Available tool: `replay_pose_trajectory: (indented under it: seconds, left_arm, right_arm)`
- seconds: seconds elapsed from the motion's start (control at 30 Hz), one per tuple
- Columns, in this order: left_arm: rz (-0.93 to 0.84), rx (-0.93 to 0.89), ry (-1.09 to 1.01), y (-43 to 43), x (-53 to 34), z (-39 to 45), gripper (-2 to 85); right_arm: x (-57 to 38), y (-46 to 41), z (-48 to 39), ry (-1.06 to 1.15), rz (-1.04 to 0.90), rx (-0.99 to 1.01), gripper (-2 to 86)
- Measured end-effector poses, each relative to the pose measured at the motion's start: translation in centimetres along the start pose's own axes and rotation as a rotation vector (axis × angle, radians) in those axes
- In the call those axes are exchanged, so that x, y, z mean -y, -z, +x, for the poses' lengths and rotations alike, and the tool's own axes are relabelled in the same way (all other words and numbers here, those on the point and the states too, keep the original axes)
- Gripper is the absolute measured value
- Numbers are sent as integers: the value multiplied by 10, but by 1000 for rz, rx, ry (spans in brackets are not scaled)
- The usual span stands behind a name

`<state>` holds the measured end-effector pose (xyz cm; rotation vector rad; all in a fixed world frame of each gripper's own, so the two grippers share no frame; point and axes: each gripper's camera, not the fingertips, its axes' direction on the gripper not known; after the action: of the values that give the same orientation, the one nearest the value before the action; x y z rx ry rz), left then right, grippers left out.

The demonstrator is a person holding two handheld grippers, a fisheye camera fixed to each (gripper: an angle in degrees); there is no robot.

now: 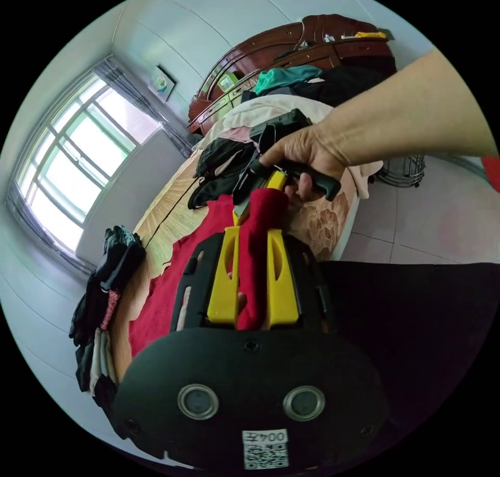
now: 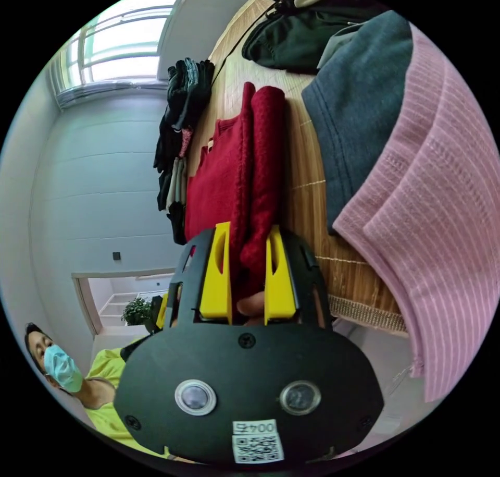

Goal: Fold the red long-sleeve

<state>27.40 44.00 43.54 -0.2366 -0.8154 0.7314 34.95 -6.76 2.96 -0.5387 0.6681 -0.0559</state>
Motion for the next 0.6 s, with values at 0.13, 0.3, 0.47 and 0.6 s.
replay_pose_trajectory:
  seconds: [0.13, 0.3, 0.47, 0.6]
  left_arm:
    - [-18, 19, 169, 24, -21, -67, 68]
    - [-114, -53, 398, 16, -43, -174, 40]
    - [-127, -52, 494, 5, -38, -233, 40]
    - [-168, -56, 559, -2, -24, -257, 30]
  right_arm:
    - [2, 14, -4, 33, 37, 7, 93]
    - [12, 30, -17, 67, 41, 8, 111]
    - [23, 53, -34, 99, 61, -29, 98]
    - [33, 74, -51, 98, 49, -75, 89]
